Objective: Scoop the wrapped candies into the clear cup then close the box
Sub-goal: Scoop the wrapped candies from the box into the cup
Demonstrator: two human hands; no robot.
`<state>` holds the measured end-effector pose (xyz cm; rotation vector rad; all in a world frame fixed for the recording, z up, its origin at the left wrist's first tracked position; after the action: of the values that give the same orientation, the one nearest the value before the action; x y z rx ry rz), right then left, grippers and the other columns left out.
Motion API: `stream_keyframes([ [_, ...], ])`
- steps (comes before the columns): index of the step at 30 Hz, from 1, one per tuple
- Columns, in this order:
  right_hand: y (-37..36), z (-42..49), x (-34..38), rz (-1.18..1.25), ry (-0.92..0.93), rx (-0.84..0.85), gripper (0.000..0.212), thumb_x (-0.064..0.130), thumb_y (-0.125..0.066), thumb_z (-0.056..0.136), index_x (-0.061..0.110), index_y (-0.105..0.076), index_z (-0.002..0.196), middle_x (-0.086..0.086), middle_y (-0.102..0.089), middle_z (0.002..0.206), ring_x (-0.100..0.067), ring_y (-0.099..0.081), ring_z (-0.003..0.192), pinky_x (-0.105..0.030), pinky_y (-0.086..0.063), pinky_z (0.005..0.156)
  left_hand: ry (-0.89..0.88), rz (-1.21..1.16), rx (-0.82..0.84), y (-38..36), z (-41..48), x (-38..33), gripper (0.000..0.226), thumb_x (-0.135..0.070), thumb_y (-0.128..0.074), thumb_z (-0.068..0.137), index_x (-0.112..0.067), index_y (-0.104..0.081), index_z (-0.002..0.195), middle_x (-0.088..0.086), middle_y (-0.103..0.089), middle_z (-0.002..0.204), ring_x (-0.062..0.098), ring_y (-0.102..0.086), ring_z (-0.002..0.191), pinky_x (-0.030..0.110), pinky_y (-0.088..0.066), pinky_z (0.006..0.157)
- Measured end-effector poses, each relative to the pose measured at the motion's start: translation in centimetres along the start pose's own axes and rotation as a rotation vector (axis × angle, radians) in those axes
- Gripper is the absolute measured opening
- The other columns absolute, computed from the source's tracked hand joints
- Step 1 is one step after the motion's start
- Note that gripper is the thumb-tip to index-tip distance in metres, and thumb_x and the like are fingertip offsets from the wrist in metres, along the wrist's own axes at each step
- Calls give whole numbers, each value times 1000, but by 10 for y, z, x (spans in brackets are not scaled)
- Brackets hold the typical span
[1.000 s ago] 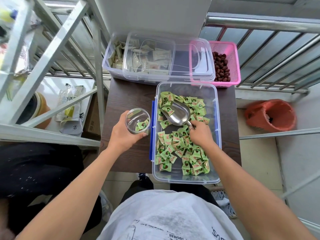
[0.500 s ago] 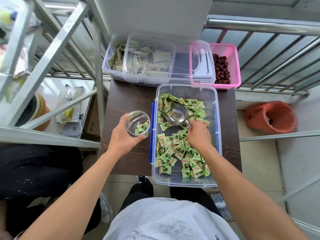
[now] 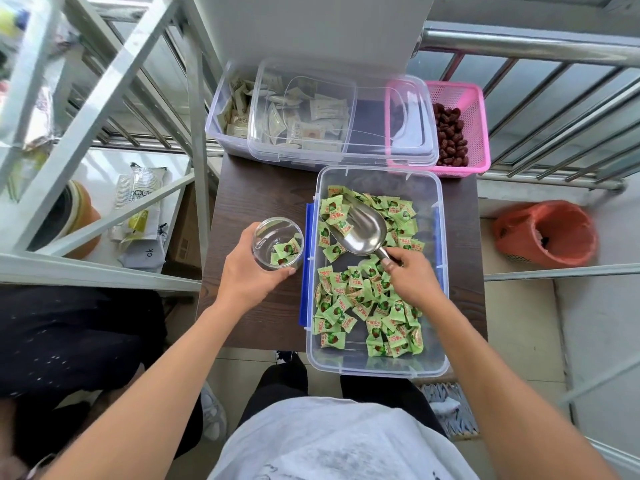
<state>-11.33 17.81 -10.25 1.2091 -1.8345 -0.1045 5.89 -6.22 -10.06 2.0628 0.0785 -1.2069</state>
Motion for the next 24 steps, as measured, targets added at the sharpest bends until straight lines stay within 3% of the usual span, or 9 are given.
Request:
stream_keyframes([
  [4,14,-7,7,13,40,-11,20,13,-52,101,18,-70,108,0,-53,71,-16,-44,61,-31,-38,55,-10,-3,-8,-1,4,-1,90,-26,-96,66,-33,-44,139,-34,-53,110,-1,-54,108,-2,-34,85],
  [7,28,-13,13,3,55,-14,21,15,-54,101,18,-71,112,-3,-58,79,-18,-50,67,-42,-48,61,-28,6,-15,-2,6,-2,94,-29,-96,65,-33,-42,141,-26,-57,116,2,-55,113,18,-41,98],
  [12,49,-29,30,-53,123,45,20,12,-56,100,17,-72,109,-3,-55,74,-14,-44,58,-31,-41,59,-75,17,-25,-2,9,-3,87,-29,-96,64,-42,-45,133,-31,-58,115,2,-56,113,24,-44,100],
  [15,55,-36,43,-118,155,124,18,13,-55,100,11,-72,107,-1,-53,71,-14,-41,59,-31,-37,59,-112,25,-40,-3,10,-4,85,-29,-97,62,-42,-48,131,-23,-63,118,6,-59,115,32,-48,100],
  [20,55,-49,78,-269,206,218,21,17,-55,100,26,-70,90,6,-51,60,-10,-39,49,-29,-35,51,-152,59,-41,-6,12,-1,85,-34,-96,59,-39,-47,129,-13,-61,123,17,-57,117,47,-48,100],
  [24,54,-59,105,-404,237,246,19,19,-54,99,15,-70,90,-8,-60,65,-16,-44,52,-32,-39,55,-125,97,-38,-8,11,2,94,-34,-96,60,-28,-44,139,-10,-59,128,21,-50,120,35,-43,99],
])
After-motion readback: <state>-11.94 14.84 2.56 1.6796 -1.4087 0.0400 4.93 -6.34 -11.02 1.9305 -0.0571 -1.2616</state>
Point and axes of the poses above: each hand's wrist, its own z-axis towards the middle knuckle, its own y-axis out of the back of the hand, x = y × z, the point moved 2 cm from there along z, towards the middle knuckle
